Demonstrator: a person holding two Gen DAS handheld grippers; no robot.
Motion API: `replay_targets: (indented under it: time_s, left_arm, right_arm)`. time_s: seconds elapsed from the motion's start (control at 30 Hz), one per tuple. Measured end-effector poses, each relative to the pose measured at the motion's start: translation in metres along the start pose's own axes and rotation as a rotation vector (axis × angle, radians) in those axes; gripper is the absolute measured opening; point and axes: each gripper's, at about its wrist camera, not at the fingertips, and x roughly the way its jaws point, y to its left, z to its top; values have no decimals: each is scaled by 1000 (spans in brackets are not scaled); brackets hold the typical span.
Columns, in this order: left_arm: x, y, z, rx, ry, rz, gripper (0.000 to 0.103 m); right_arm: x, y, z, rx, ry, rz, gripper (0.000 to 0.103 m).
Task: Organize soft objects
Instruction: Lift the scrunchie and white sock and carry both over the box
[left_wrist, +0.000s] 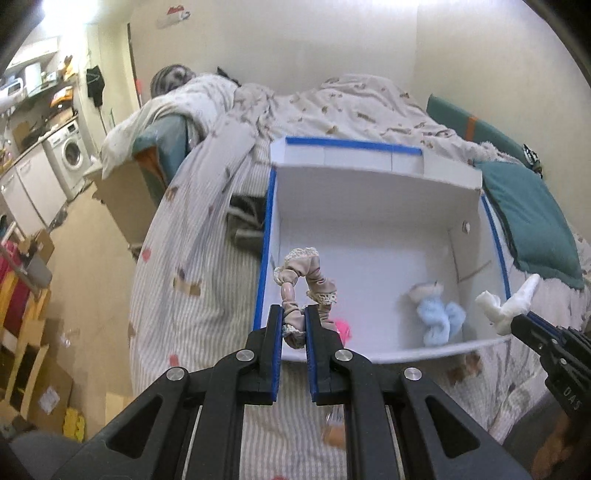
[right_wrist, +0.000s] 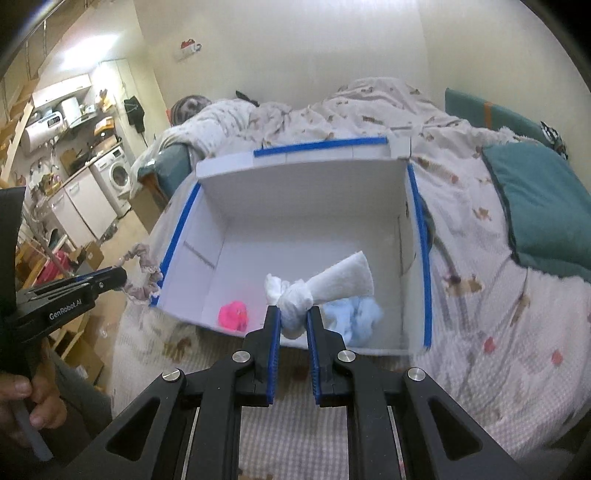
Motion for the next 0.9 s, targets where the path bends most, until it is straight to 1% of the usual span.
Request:
replay_targets:
  time_s: [0.13,0.3,0.47,0.6,0.77,0.9]
  left_arm:
    - [15,-8,22,20,-5,-6,11]
    - [47,-19,33,49,9,13,11]
    - [74,-26,25,63,32,12,11]
    - [95,-28,11,64,74,-3,11]
    - [106,-32,7,77,89,3,11]
    - [113,-34,3,78,102,8,11]
  right_arm:
    - [10,-6,19,3,-14,-3,16]
    - [34,-12,35,15,-21,4,16]
    - [62,-17,30,19,4,15,16]
    - [78,-19,22,27,43,33,16]
    - [92,-17,15,25,88,49,16]
    - [97,-14,11,13,107,43,16]
